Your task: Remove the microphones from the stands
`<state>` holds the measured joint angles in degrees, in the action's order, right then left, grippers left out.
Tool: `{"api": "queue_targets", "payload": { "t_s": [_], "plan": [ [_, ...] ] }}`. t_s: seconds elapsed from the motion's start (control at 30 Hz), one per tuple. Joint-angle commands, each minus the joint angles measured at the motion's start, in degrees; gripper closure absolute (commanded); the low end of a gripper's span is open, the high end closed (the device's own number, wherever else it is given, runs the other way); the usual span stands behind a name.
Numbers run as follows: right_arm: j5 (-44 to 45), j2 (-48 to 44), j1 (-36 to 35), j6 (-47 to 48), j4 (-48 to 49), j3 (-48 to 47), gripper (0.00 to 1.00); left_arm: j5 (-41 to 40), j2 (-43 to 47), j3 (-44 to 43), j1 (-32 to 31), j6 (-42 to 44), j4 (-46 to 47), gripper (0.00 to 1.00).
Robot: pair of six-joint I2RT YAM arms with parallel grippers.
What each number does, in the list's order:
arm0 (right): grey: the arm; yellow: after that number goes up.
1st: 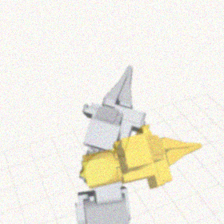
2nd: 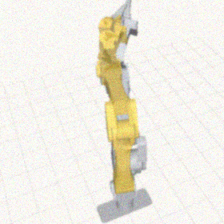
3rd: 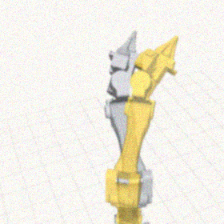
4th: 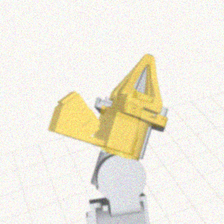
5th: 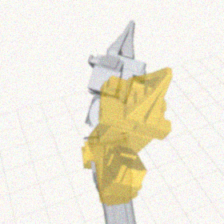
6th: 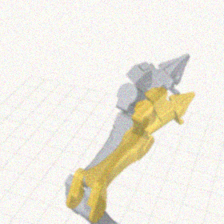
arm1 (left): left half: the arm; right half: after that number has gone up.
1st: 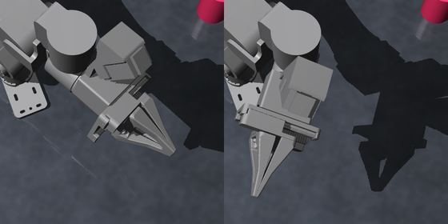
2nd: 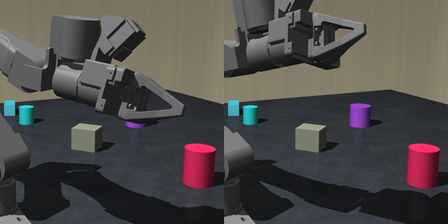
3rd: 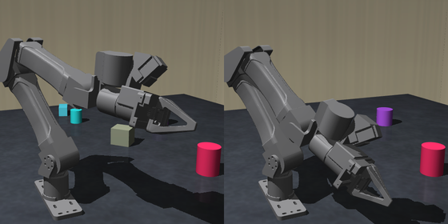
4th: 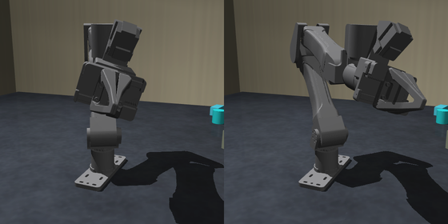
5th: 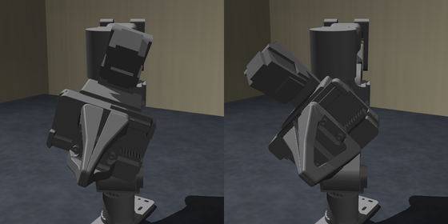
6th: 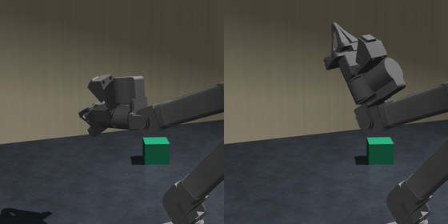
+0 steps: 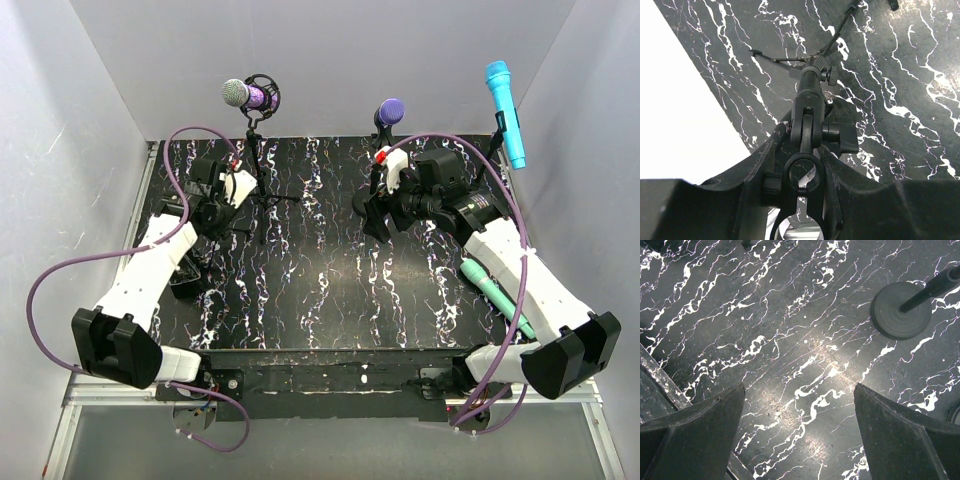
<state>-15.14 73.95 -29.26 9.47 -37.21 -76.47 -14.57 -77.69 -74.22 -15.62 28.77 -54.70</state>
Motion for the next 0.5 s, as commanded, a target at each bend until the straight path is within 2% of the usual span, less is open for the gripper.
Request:
{"api": "queue_targets", "payload": {
  "t_s": [0.0, 0.2, 0.23, 0.27, 0.3, 0.37, 0.47],
  "plan": [
    [0.02, -1.36, 0.16, 0.63, 0.65, -1.05, 0.05, -0.46, 2.63, 1.35, 0.59, 1.63, 1.70, 1.00],
    [-1.65, 0.75, 0.16, 0.28, 0.47, -3.25, 0.05, -0.72, 0.35, 2.14, 0.59, 1.90, 4.94, 1.00],
    [-1.65, 0.93, 0.16, 0.37, 0.39, -3.69, 0.04, -1.94, -0.26, 2.06, 0.50, 1.38, 6.43, 0.95],
    [-1.65, 1.19, 0.16, 0.54, 0.12, -3.95, 0.04, -3.26, -0.79, 1.71, 0.50, 1.02, 7.84, 0.66],
    [-1.65, 1.37, 0.16, 0.63, 0.03, -4.21, 0.05, -3.88, -1.14, 1.36, 0.59, 0.85, 8.72, 0.46],
    [-1.48, 1.37, 0.08, 1.07, -0.05, -4.48, 0.03, -3.80, -1.06, 0.13, 0.59, 0.06, 10.13, 0.30],
    [-1.65, 0.84, 0.16, 1.42, -0.32, -4.31, 0.02, -0.12, 0.87, -1.11, 0.50, -0.56, 10.49, 0.23]
  ]
}}
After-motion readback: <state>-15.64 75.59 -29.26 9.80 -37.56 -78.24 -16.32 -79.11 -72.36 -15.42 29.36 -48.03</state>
